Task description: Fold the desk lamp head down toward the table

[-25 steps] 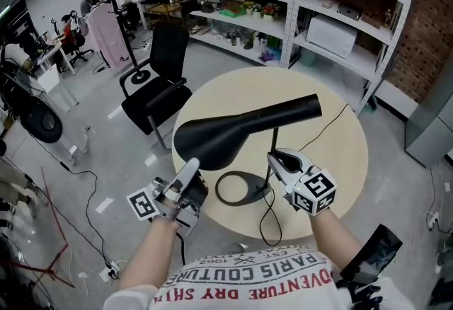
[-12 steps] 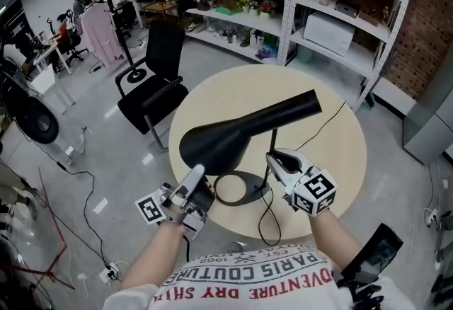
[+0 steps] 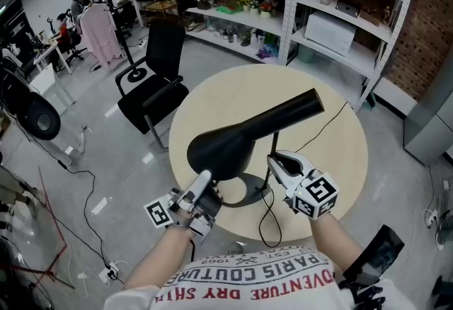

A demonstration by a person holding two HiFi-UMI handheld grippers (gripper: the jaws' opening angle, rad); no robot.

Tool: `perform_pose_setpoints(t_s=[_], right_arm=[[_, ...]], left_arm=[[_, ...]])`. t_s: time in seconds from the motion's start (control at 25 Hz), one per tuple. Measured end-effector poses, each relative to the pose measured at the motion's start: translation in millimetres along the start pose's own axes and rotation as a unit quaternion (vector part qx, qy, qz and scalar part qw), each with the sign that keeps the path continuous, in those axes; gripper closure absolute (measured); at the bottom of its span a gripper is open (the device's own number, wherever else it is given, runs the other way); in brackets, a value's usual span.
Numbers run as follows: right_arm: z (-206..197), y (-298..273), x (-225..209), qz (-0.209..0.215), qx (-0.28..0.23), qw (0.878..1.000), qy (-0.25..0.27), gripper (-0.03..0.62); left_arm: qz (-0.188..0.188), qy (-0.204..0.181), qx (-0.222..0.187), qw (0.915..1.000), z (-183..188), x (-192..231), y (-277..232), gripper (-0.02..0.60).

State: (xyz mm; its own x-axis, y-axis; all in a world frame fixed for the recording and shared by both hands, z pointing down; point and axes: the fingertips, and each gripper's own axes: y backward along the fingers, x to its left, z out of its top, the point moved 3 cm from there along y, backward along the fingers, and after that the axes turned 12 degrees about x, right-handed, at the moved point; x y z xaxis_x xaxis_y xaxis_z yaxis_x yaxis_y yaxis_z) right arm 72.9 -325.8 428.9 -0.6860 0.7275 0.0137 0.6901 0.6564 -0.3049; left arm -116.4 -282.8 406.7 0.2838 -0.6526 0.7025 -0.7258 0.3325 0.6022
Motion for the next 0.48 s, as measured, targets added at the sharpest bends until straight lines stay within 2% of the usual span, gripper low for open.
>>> perform_pose_setpoints(t_s=[0.48], right_arm=[[0,0,0,-0.003,-0.002,1.000,-0.006,0.553]], left_arm=[[-0.016,0.039,-0.015,0.9990,-15,14,0,0.557]])
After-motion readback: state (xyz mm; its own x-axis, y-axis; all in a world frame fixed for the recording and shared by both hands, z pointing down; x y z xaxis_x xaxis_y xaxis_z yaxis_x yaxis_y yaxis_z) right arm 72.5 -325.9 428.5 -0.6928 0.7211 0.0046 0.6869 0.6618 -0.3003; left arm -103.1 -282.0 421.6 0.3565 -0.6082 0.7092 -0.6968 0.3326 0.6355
